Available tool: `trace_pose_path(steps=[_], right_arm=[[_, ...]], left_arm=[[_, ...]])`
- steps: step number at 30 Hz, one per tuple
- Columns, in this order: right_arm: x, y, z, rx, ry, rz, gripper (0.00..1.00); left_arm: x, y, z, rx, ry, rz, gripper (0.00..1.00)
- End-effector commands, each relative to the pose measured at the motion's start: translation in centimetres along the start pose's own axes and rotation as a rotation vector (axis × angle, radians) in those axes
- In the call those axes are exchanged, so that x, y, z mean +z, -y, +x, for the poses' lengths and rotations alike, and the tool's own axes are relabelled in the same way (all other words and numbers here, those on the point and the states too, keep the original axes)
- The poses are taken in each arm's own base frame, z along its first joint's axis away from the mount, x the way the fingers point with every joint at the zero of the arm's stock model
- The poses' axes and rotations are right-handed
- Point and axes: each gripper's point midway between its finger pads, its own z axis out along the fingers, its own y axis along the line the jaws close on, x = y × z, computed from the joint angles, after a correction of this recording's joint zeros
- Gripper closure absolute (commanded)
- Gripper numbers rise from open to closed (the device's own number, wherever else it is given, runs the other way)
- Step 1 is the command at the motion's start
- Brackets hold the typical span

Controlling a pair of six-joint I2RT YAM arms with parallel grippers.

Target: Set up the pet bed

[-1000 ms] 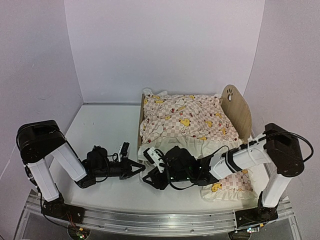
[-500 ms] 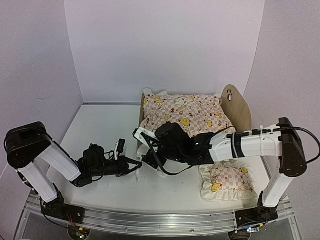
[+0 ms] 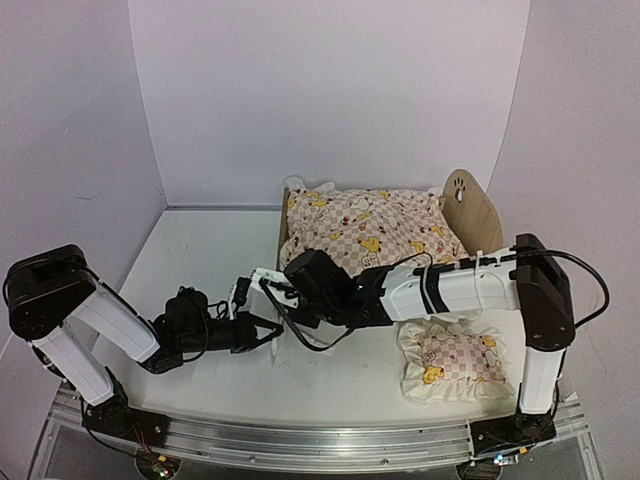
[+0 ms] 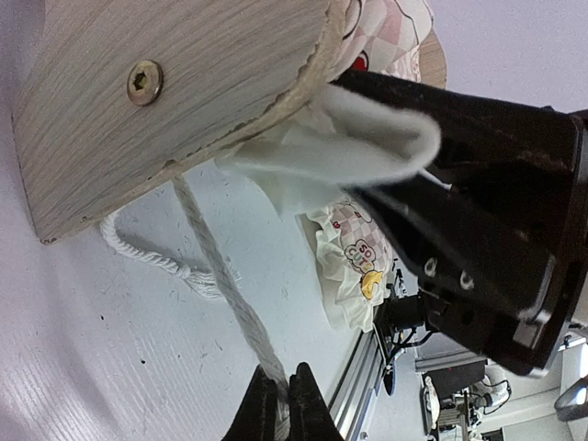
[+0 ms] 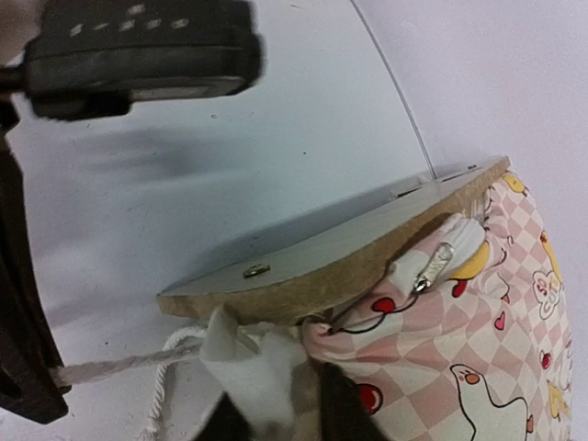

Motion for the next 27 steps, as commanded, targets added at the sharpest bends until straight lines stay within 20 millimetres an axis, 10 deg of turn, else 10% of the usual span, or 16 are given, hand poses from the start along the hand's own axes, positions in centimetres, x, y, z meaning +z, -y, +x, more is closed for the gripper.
trace_pose_path(steps=[1,11,20,27], right_arm=[[-3.3,5.9,-2.5,0.218,0.124,0.1,0.86],[-2.1,9.3,-1.5,0.418,0.167,0.012,0.95],[0.1,8.9,-1.7,0.456,0.088,-0.038,0.62],[-6.0,7.3,2.0,0.722,-0.196,-0.16,0.31]], left_arm=[[0.5,0.6,0.0,0.029,-0.014,0.023,1.0],[1.3,-1.1,1.3,0.017,-0.074,-0.054,1.0],[1.1,-0.1,2.4,0.023,-0.112,-0.038,1.0],[1.5,0.7,1.2,0.067,-0.086,-0.036,1.0]])
